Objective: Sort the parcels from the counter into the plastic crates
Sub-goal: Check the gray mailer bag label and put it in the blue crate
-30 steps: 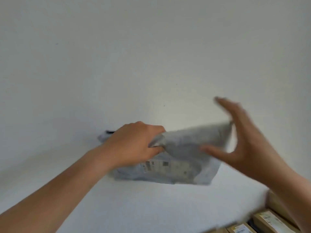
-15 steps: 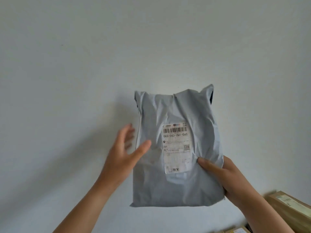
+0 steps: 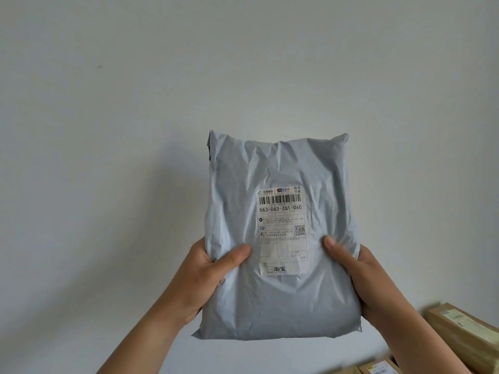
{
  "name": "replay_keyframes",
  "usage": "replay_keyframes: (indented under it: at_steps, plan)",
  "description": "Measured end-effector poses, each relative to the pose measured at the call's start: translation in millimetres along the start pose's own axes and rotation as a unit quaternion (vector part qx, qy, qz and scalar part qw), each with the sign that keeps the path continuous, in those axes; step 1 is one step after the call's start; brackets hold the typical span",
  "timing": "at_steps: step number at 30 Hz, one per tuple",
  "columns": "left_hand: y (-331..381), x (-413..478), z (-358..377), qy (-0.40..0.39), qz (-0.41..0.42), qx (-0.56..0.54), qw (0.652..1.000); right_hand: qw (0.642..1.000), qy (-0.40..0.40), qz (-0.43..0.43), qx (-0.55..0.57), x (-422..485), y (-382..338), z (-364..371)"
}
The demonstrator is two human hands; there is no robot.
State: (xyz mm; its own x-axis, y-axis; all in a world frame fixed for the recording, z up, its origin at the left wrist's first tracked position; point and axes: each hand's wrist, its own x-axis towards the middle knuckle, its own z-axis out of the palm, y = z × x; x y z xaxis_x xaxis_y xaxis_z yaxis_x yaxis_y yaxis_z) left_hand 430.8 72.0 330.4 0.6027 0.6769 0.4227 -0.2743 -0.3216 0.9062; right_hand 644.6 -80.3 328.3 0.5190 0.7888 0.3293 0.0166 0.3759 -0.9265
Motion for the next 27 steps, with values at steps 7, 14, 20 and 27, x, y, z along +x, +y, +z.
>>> replay_keyframes:
  at_steps: [7, 14, 20, 27]
  plan:
    - [20, -20, -3, -0.029, 0.071, -0.024, 0.997, 0.995, -0.017, -0.101, 0.015, -30, -21, 4]
    - [24, -32, -5, -0.026, 0.09, -0.035, 0.995, 0.993, -0.011, -0.118, -0.014, -42, -24, 6]
    - [29, -36, -12, 0.006, 0.064, 0.001, 0.998, 0.995, -0.025, -0.096, -0.024, -42, -25, 8]
    - [50, -35, -2, 0.068, 0.055, 0.004, 0.996, 0.99, -0.024, -0.094, -0.099, -44, -43, 22]
